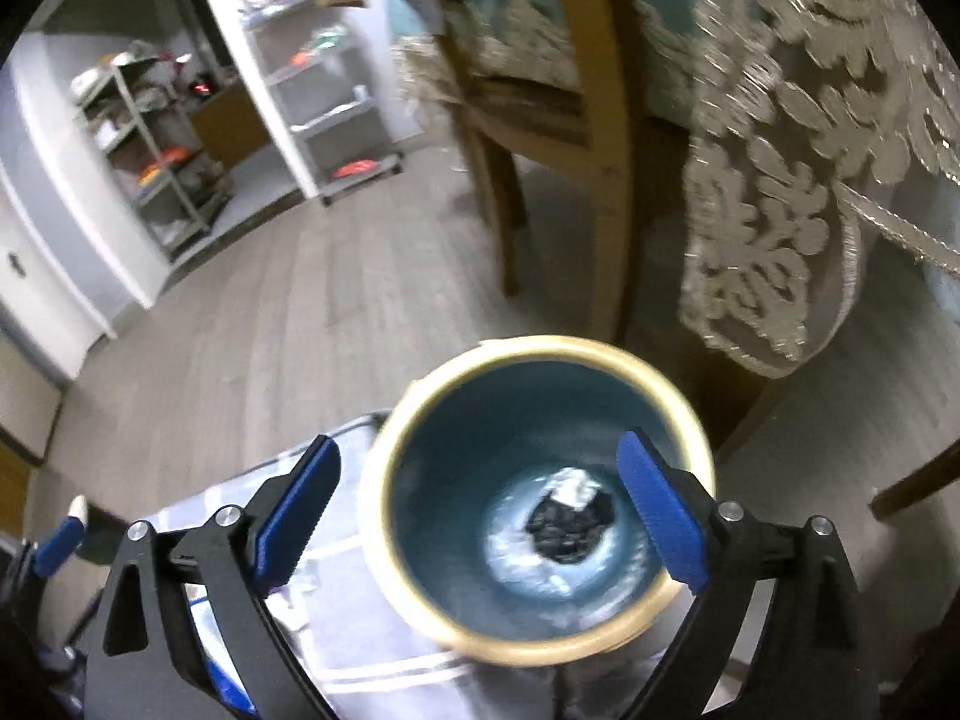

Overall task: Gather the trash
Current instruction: 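Return both grippers to the trash on the cloth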

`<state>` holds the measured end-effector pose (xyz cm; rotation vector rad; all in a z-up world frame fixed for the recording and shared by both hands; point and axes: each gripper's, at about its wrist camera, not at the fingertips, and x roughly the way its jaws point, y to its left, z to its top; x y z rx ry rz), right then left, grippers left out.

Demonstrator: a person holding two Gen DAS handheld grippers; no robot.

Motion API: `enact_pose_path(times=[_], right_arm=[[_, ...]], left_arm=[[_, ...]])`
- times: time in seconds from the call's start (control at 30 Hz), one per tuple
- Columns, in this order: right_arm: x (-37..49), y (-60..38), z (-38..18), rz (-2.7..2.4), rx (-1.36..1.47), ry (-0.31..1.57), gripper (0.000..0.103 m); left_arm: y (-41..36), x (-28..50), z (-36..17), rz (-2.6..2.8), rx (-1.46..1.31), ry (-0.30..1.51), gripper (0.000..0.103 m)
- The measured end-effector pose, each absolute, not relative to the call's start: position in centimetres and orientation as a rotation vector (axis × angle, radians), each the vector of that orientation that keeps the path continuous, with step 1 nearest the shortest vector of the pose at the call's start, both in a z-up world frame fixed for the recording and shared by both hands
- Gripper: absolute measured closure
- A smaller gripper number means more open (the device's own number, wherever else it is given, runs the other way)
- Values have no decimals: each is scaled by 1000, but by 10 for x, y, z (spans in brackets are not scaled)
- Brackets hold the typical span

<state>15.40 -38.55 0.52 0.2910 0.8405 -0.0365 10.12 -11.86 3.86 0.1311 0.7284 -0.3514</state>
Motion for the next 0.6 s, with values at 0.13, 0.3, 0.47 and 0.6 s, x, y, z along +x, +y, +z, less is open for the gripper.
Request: enact_pose_path(times=[0.13,0.3,0.47,0.6], right_arm=[[140,-353,17,12,264,824,8],[108,-311,18,72,190,835,7],[76,-276,1,78,172,871,7],[54,-262,-24,56,175,960,6]], left_arm=[[-72,71,58,-299,121,710,11],[-25,25,61,-238,113,730,10],[5,-25,43,-139,82,761,10],[13,-47,25,-111,-37,854,9]])
